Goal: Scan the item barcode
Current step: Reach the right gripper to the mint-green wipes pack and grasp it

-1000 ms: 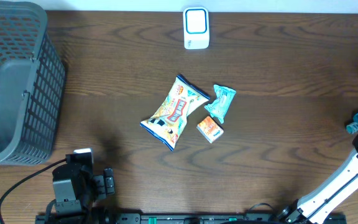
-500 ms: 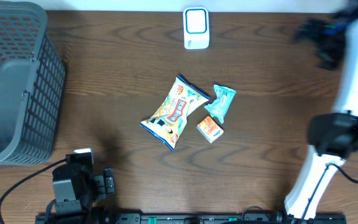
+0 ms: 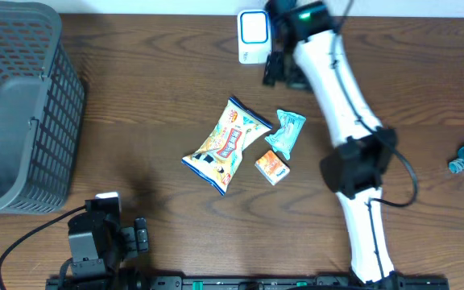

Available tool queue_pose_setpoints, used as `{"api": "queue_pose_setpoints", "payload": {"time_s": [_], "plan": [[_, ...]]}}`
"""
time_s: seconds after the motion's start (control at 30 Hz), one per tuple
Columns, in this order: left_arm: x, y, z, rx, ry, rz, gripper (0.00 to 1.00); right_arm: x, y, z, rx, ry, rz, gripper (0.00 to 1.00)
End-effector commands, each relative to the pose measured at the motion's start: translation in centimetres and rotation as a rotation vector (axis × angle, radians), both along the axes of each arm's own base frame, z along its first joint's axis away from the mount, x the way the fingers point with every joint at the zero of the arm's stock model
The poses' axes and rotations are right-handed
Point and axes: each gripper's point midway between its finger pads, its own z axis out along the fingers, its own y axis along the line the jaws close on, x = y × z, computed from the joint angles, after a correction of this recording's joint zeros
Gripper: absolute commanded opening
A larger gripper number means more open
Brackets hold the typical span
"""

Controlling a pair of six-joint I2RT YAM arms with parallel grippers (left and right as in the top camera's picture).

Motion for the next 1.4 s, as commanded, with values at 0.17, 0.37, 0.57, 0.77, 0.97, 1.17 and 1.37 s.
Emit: {"api": "queue_pose_setpoints", "payload": {"time_s": [0.17, 0.37, 0.57, 0.77, 0.97, 1.17, 1.37], "plan": [[0.0, 0.0, 0.0, 0.009, 0.003, -0.007, 0.98, -1.7, 1.0, -5.1, -0.139, 0.07, -0.157, 0.77], [0.0, 0.0, 0.0, 0.009, 0.003, -0.007, 0.98, -2.8, 1.8, -8.8, -0.103, 0.183, -0.206, 0.66], [0.0, 0.0, 0.0, 0.009, 0.003, -0.007, 0.98, -4.4, 0.7, -10.8, -0.17, 0.246, -0.247, 0.58], [0.0, 0.0, 0.0, 0.009, 0.003, -0.007, 0.98, -5.8, -0.1, -12.0, -0.216, 0.299, -0.265, 0.5], [0.0, 0.0, 0.0, 0.009, 0.003, -0.007, 0.98, -6.1, 0.0, -12.7, -0.204, 0.308, -0.302, 0.18], [0.0, 0.0, 0.0, 0.009, 0.003, -0.007, 0.98, -3.7, 2.0, -9.3, -0.017, 0.256, -0.258, 0.01], [0.0, 0.0, 0.0, 0.009, 0.003, -0.007, 0.98, -1.8, 3.6, -2.2, 0.166, 0.126, -0.154, 0.01]]}}
